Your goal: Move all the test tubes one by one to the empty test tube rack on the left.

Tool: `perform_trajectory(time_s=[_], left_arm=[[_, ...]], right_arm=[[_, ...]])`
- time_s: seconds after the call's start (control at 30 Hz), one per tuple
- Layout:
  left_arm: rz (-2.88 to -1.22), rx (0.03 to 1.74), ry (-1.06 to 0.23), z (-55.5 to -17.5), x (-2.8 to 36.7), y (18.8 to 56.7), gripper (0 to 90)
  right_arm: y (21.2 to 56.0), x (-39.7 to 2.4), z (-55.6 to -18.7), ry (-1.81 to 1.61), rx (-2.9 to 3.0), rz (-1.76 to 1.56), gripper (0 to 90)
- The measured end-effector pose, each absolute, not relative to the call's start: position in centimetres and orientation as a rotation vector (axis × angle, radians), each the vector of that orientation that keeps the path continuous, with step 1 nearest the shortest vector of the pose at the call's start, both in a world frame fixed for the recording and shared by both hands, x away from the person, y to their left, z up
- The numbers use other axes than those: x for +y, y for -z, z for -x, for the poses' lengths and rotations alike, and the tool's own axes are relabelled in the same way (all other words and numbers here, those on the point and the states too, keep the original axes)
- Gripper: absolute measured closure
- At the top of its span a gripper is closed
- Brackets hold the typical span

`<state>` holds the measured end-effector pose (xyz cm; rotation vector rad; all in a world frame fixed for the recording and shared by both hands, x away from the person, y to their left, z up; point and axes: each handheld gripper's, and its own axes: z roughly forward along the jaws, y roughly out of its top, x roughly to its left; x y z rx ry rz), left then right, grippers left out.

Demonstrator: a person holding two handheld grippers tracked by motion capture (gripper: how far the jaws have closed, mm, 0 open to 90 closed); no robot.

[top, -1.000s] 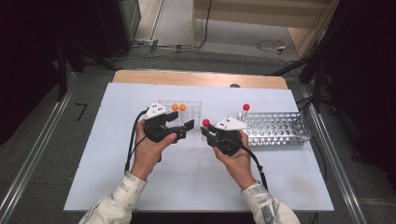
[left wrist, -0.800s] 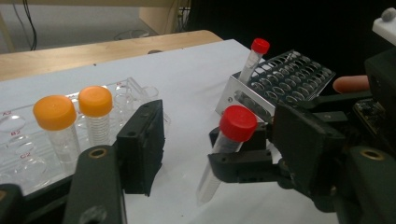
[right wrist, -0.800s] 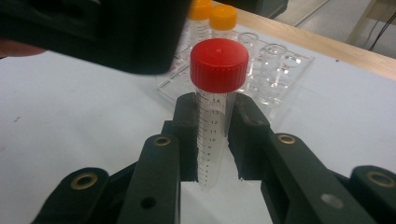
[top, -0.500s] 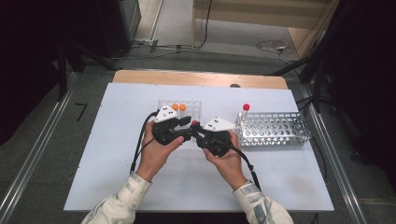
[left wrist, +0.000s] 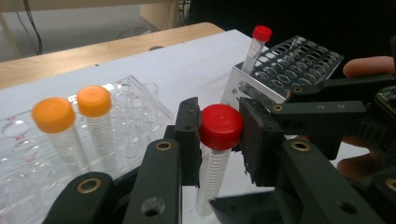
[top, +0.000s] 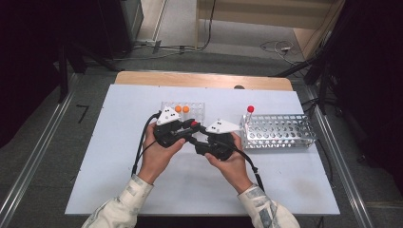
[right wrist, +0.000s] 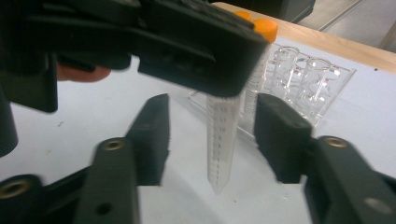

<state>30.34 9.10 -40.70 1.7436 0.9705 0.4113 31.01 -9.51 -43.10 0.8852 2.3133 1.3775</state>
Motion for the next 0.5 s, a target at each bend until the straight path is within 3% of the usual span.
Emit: perform_trajectory(time_s=[0.23,0.5], left_arm=[[-1.694,1.009,-0.438,-30.5,11.1,39.6,70.9],[-1.679,1.067,-0.495,-31.4,13.4,38.4,70.9]], right_arm=[[43.0,-11.1,-31.0,-1.381,2.296,-0.913,29.2],[43.2,-13.7,-30.9,-1.347,2.278,-0.938,28.5]])
